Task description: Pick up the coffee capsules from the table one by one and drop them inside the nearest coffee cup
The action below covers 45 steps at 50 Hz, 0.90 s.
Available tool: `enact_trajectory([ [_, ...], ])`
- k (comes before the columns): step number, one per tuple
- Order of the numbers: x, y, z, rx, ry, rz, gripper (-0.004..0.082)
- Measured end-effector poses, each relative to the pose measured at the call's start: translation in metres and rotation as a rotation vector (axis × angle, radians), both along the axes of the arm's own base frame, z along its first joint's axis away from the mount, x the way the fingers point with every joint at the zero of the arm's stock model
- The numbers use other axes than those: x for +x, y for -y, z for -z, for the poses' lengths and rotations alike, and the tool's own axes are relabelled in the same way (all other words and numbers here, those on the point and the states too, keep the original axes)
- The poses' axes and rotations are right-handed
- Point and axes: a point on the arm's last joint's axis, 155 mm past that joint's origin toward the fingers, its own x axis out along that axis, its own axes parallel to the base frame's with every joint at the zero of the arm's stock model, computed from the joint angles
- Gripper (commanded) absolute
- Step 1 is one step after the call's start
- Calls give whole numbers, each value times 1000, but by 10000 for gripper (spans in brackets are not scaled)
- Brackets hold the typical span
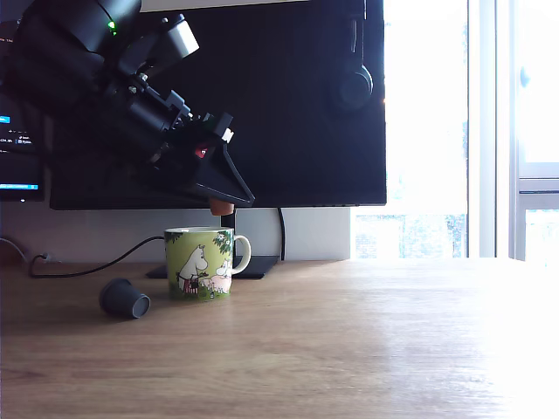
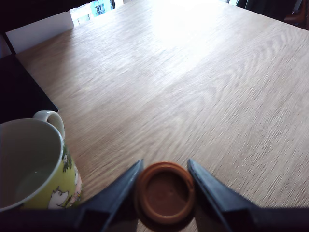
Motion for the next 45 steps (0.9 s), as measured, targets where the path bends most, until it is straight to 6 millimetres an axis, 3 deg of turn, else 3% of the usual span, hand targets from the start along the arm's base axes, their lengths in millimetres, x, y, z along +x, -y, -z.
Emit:
enact_trajectory([
  [24,0,-1,2,-4,-20,-13,200],
  [45,-1,-13,16,30,-73,-32,200],
])
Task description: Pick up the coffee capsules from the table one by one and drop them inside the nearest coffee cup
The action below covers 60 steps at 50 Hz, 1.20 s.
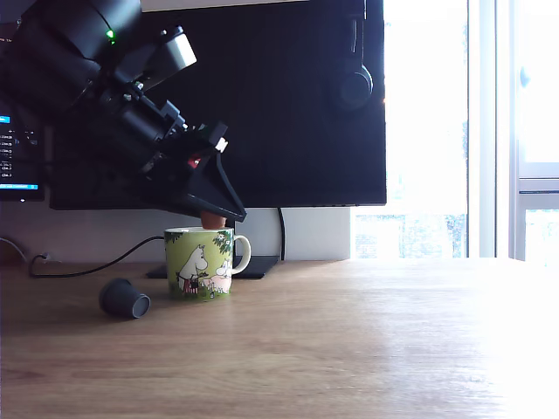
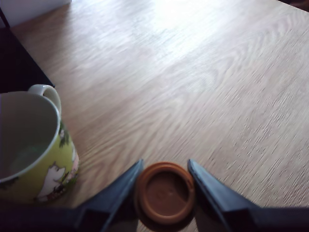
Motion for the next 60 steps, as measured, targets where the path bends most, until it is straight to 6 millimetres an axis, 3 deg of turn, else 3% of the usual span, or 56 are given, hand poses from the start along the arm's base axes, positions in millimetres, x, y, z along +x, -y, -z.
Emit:
enact_trajectory([
  [15,8,-33,16,76,-82,-54,200],
  [48,52,-67,-41,97,-67,-147,200],
  [60,69,-63,-49,122,-73,-137,200],
])
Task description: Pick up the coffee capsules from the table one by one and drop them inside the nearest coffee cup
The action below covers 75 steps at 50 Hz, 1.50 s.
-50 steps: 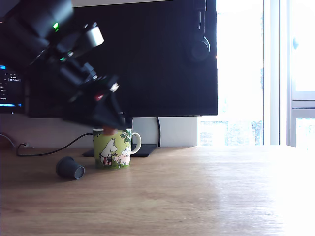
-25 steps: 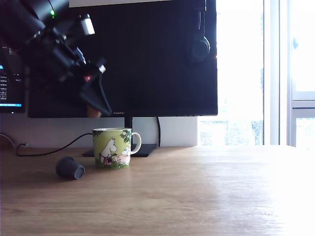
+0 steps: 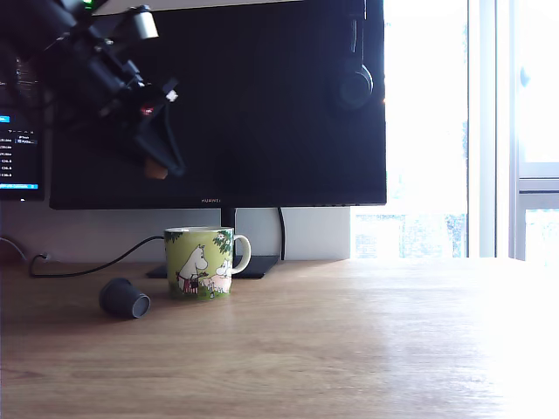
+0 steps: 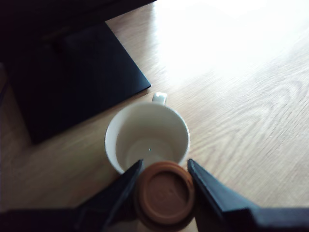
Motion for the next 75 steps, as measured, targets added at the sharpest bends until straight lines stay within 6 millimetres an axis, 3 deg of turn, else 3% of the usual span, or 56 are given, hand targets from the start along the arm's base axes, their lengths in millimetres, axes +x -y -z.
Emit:
enact_trajectory([
  [13,21,8,26,55,-128,3,200],
  [32,46,16,28,112,-213,11,200],
  [41,45,16,38,128,-255,12,200],
  [75,43,15,40,132,-264,12,200],
])
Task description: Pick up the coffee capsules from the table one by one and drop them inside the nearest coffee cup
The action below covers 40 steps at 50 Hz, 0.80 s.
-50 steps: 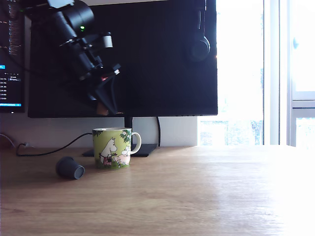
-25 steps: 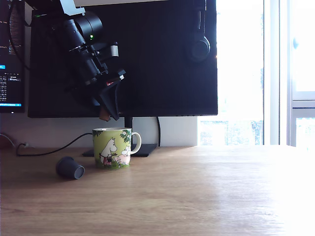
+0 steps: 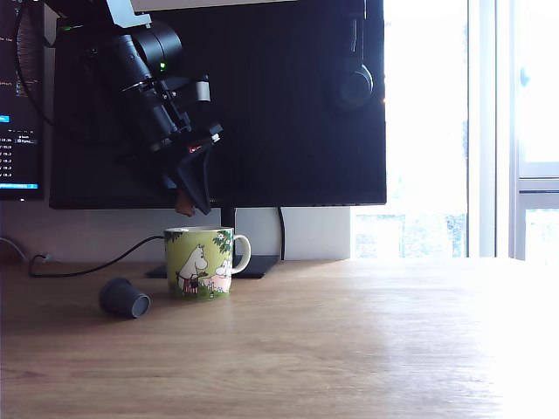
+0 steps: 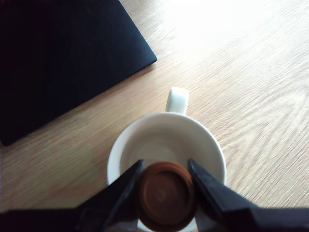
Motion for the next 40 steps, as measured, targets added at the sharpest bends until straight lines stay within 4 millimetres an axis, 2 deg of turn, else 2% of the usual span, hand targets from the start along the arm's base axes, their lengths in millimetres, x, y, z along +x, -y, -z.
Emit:
enact_trajectory([
  [5,1,0,0,-1,3,0,204],
  [7,1,1,-1,-3,7,0,246],
  [9,2,1,-2,-5,12,0,369],
  [13,4,1,-3,-7,18,0,746],
  [14,4,1,-3,-6,19,-1,797],
  [17,4,0,-2,-2,18,-10,774],
  [37,6,0,-3,-3,25,-12,774],
  [40,7,0,-4,-5,29,-12,742],
])
